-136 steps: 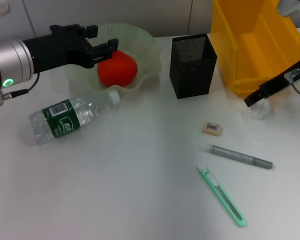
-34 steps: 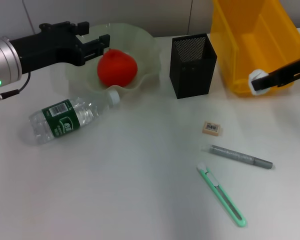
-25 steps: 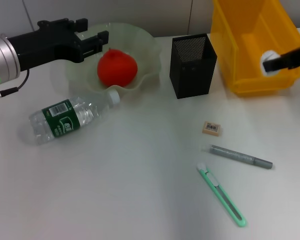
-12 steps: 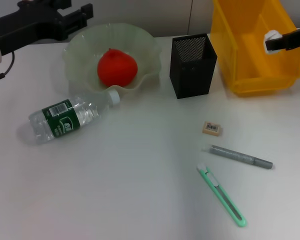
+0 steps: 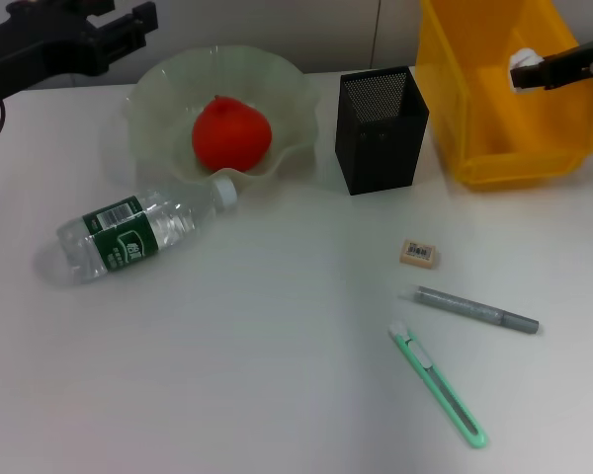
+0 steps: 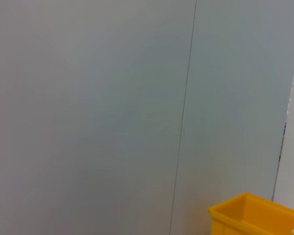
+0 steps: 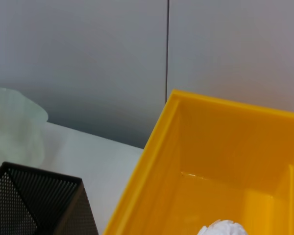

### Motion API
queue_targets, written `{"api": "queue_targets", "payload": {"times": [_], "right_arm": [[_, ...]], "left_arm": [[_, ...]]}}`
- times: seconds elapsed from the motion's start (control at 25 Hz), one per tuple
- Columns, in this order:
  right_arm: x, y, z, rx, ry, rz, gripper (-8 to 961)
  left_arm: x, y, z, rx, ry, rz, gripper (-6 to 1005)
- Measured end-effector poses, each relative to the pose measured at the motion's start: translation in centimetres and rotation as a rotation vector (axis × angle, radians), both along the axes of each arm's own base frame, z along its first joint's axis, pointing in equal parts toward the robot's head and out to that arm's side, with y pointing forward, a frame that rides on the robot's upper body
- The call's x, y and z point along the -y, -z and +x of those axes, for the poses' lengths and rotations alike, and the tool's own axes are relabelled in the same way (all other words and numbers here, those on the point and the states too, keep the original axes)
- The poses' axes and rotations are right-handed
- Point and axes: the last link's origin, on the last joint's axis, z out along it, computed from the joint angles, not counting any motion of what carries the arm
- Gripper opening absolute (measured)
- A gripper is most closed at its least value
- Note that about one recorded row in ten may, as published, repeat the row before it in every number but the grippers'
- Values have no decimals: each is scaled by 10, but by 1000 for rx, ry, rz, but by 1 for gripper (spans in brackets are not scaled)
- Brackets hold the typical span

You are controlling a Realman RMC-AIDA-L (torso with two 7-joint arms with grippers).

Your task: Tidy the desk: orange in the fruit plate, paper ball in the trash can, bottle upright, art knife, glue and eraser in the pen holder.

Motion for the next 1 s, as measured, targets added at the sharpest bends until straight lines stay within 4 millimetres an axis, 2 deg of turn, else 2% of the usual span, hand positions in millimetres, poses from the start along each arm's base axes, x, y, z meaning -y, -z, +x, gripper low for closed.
{"api": "queue_targets", "payload": {"times": [1.0], "right_arm": [[-14, 20, -1, -105, 31, 21, 394]], "left_arm": [[2, -3, -16, 21, -22, 15, 570]]}}
